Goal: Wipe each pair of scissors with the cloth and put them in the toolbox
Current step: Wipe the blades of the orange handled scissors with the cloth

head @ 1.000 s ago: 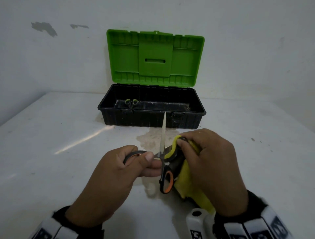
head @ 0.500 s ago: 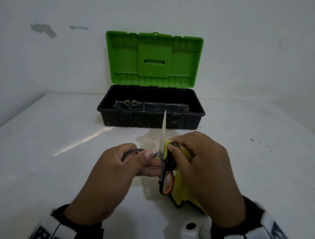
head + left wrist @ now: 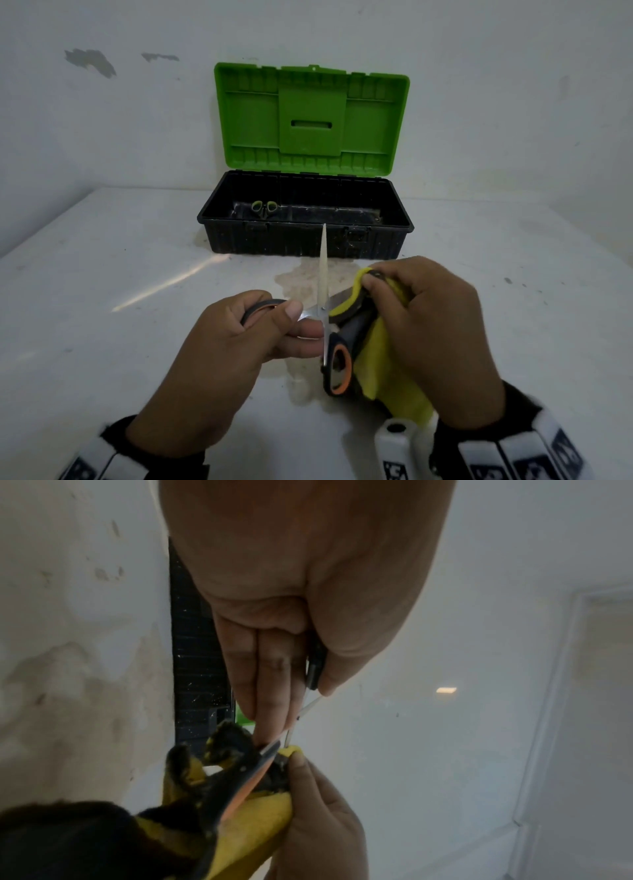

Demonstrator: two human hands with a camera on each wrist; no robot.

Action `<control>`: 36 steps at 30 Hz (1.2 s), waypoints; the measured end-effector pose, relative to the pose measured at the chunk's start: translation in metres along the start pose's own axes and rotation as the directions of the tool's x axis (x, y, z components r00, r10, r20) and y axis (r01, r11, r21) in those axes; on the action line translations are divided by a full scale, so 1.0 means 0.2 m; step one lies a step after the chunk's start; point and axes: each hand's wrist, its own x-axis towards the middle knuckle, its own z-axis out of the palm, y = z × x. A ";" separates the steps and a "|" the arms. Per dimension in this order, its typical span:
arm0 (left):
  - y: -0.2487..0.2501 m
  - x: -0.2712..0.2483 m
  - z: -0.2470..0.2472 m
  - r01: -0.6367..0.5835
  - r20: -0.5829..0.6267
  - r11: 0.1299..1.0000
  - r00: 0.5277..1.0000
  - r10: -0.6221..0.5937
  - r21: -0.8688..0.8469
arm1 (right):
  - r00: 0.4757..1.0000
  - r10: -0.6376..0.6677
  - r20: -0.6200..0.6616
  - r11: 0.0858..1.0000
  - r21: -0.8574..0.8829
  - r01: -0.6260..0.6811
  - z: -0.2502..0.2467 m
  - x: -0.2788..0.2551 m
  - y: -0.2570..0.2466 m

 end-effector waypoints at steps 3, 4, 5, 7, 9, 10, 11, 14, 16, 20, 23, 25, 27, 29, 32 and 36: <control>-0.01 0.00 -0.01 0.049 -0.001 0.997 0.999 -0.049 -0.054 | 0.996 0.089 -0.034 0.996 -0.019 -0.089 -0.04 0.04 0.08; -0.01 0.00 -0.01 0.077 0.006 0.994 0.997 -0.077 -0.077 | 0.993 0.107 -0.042 0.994 -0.009 -0.108 -0.06 0.04 0.08; -0.01 -0.01 -0.01 0.103 0.013 0.989 0.995 -0.102 -0.103 | 0.992 0.114 -0.052 0.993 -0.003 -0.114 -0.07 0.04 0.08; 0.00 -0.01 0.00 0.138 0.022 0.978 0.990 -0.137 -0.157 | 0.993 0.087 -0.080 0.996 0.011 -0.087 -0.09 0.02 0.06; 0.01 -0.01 0.00 0.155 0.021 0.967 0.988 -0.154 -0.201 | 0.995 0.021 -0.101 0.998 0.053 -0.016 -0.10 0.00 0.03; 0.01 -0.01 0.00 0.158 0.020 0.964 0.987 -0.157 -0.215 | 0.995 -0.021 -0.095 0.997 0.073 0.028 -0.10 0.00 0.01; 0.01 -0.01 0.01 0.160 0.020 0.962 0.987 -0.160 -0.222 | 0.995 -0.070 -0.075 0.994 0.082 0.076 -0.10 -0.01 -0.01; 0.01 -0.01 0.03 0.160 0.033 0.960 0.987 -0.157 -0.228 | 0.974 -0.221 0.044 0.974 0.053 0.218 -0.07 -0.05 -0.06; 0.02 -0.01 0.03 0.150 0.048 0.965 0.989 -0.143 -0.215 | 0.970 -0.234 0.063 0.972 0.043 0.231 -0.05 -0.05 -0.05; 0.02 -0.01 0.02 0.157 0.068 0.963 0.987 -0.145 -0.218 | 0.989 -0.145 -0.001 0.989 0.023 0.145 -0.06 -0.01 0.02; 0.02 -0.01 0.01 0.163 0.067 0.961 0.986 -0.152 -0.221 | 0.977 -0.212 0.037 0.976 0.058 0.210 -0.04 -0.05 -0.03; 0.02 -0.01 0.01 0.163 0.066 0.959 0.986 -0.152 -0.230 | 0.969 -0.244 0.047 0.969 0.059 0.242 -0.03 -0.08 -0.05; 0.02 -0.01 0.01 0.168 0.066 0.958 0.985 -0.157 -0.233 | 0.983 -0.180 0.020 0.982 0.055 0.179 -0.03 -0.06 -0.01; 0.01 -0.01 0.01 0.168 0.067 0.959 0.985 -0.157 -0.229 | 0.994 -0.110 -0.018 0.993 0.035 0.111 -0.04 -0.03 0.02; 0.01 -0.01 0.00 0.149 0.060 0.966 0.988 -0.140 -0.210 | 0.991 -0.131 0.005 0.990 0.059 0.130 -0.03 -0.04 -0.02; 0.01 0.00 -0.01 0.128 0.058 0.978 0.991 -0.120 -0.163 | 0.985 -0.169 0.012 0.982 0.088 0.168 -0.01 -0.06 -0.05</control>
